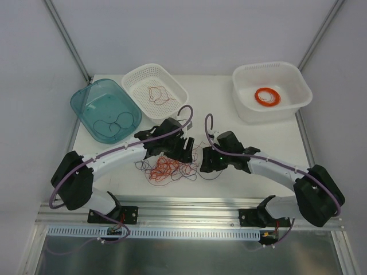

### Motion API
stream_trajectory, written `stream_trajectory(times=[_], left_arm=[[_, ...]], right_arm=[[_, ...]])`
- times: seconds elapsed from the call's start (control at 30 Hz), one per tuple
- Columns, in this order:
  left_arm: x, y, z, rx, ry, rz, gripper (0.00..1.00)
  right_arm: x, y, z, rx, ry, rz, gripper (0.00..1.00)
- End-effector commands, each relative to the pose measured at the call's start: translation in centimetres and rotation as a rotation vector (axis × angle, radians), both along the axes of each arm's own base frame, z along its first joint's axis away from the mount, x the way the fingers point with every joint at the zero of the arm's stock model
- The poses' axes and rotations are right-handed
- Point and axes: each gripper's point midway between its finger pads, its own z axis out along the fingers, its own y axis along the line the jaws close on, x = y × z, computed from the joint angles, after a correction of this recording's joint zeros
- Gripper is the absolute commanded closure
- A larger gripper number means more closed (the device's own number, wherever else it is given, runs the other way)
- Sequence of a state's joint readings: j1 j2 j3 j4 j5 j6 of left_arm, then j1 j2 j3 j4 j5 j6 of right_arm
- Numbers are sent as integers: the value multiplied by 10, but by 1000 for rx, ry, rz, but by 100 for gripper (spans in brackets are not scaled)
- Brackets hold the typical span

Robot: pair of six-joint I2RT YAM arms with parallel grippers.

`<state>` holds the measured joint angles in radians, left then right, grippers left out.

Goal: Untangle the cables

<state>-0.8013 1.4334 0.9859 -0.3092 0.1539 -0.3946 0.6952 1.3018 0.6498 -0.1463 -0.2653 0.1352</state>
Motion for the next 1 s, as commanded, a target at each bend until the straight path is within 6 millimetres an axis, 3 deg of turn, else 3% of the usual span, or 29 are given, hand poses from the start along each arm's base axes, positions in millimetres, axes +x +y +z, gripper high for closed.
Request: stream_trajectory(times=[0.0,0.3,0.67,0.77,0.9,0.97], left_arm=[[12,-15,7,-15,-53,-38,35],[2,-28,-10,-13,-6,-87,38],[2,-28,-35,27,57,-46,45],[5,-27,-38,36,57,-27,48],[9,-24,-42,53,52,4,52],[11,-23,-43,59,49,16,53]], right_arm=[[13,32,12,134,-48,15,44],[-3,38,-20,151,51,8,49],[-22,43,-29,170,87,52,55],[-23,38,-32,158,82,43,61],[-25,35,-34,150,77,38,77],[-25,33,-32,151,72,35,79]])
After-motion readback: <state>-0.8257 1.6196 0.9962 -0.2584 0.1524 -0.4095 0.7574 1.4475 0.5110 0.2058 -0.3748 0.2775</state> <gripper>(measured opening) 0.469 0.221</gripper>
